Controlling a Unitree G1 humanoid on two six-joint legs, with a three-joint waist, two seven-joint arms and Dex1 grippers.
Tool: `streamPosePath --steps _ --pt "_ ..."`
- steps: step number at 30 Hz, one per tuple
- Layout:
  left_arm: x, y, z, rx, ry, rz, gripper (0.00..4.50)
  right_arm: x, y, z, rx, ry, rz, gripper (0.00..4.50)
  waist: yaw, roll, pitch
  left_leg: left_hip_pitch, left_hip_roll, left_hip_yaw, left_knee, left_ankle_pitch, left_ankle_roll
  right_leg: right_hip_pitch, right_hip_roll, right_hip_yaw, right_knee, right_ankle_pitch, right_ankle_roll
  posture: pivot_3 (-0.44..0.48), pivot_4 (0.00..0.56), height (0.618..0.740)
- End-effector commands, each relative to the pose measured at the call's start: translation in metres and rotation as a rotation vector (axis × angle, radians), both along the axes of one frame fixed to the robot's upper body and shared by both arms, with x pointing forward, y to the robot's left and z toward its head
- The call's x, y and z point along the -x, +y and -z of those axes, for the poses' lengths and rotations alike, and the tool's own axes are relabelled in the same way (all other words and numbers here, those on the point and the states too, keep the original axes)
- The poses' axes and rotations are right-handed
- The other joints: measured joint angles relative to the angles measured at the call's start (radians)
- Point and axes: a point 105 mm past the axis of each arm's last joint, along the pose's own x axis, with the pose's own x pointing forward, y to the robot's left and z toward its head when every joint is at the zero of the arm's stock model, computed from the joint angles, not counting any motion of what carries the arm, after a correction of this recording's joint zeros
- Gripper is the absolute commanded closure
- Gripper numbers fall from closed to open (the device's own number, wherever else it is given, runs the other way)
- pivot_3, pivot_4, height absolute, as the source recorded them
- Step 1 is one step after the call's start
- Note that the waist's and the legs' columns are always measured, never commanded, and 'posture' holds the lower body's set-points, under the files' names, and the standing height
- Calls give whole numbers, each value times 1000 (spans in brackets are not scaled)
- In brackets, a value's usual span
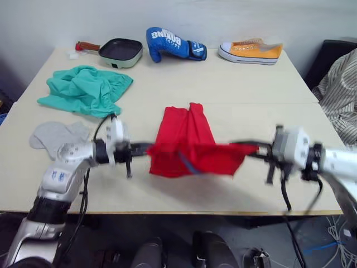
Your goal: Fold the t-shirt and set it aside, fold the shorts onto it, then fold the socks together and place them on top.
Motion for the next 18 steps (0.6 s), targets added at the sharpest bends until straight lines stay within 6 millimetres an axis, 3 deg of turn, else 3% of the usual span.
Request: streamPosePath --steps 1,4,7,10,13,18 --pt "-34 10 -6 84 58 -154 4487 -40 -1 11 -9 117 43 4500 0 -1 0 -3 0 0 0 1 1 -2 0 -1 3 0 0 0 150 740" --pt "-55 9 -2 107 82 -225 4487 -67 2 16 -13 197 63 4500 -1 -1 1 -5 0 3 2 1 1 -4 0 -2 4 0 0 0 150 740" --pt "-81 8 2 144 129 -334 4487 -99 8 26 -11 278 114 4500 -1 -1 1 -19 0 3 6 1 2 -15 -1 -3 6 1 2 0 150 740" --pt "-95 9 9 146 164 -400 4487 -122 9 28 -53 340 186 4500 -3 -1 1 -21 0 2 9 1 2 -17 -1 -5 7 2 3 0 150 740" --pt "-100 4 18 136 202 -406 4487 -136 9 29 -146 447 251 4500 -4 -1 1 -21 0 2 9 1 2 -17 -1 -5 8 2 3 0 150 740" --pt "-105 -10 32 137 301 -405 4487 -144 3 54 -294 758 395 4500 -3 -1 1 -21 0 2 9 1 2 -16 -2 -6 8 2 3 0 150 740"
